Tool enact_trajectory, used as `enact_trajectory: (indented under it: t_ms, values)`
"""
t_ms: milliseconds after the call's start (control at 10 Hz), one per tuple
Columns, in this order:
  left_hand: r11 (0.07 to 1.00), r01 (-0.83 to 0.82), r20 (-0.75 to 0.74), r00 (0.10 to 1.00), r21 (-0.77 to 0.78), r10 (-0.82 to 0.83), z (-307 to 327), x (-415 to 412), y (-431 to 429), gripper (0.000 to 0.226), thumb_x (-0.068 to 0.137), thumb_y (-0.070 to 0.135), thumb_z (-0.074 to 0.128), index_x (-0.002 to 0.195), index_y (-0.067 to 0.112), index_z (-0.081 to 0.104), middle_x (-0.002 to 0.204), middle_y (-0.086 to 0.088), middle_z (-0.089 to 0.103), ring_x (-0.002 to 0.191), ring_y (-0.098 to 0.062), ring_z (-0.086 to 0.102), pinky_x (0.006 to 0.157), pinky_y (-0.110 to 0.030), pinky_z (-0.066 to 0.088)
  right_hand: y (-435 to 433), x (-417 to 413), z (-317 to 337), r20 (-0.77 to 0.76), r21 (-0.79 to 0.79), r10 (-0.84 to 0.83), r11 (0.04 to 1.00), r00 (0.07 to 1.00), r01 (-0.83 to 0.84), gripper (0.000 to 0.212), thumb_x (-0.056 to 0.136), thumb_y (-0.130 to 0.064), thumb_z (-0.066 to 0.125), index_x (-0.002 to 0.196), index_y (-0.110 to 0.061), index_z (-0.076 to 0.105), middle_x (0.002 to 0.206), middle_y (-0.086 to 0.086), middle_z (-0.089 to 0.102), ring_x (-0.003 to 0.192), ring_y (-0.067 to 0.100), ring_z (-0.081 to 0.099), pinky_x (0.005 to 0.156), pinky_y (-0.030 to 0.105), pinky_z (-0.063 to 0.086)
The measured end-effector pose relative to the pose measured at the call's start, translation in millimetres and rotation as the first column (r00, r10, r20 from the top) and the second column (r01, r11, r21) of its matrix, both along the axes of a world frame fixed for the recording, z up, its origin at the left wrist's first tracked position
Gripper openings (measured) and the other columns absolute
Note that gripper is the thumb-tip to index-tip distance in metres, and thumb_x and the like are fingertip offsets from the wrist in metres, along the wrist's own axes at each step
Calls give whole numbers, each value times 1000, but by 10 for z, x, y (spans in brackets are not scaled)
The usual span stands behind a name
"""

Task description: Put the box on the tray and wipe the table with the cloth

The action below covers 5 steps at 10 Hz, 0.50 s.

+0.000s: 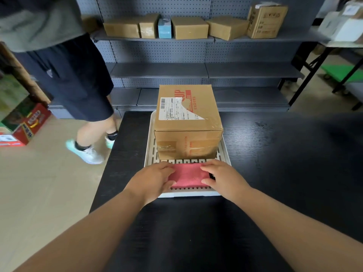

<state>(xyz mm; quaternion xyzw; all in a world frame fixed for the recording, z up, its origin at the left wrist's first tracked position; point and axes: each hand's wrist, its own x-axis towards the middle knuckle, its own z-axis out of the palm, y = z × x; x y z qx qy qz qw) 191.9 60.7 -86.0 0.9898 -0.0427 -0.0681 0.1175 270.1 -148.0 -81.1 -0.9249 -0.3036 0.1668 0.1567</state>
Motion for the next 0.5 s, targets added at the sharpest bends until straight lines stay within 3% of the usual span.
enact_trajectory:
  t_ms: [300,500]
  values:
    - [998,-47,-67,997,-51,44,-20,10,3,50,96,40,48,142,22,41,148,10,38,131,-11,43,108,-25,35,21,-6,0,-50,13,-63,998,997,64,51,90,-27,61,138,-20,45,145,-5,42,131,13,42,113,28,31]
    - [987,-114,-43,993,-113,110,159,-70,-5,41,96,34,49,135,24,47,139,7,47,121,-14,52,102,-27,42,-86,-57,409,-84,159,-175,970,981,186,51,89,-29,62,137,-22,46,145,-2,43,130,14,44,111,32,34]
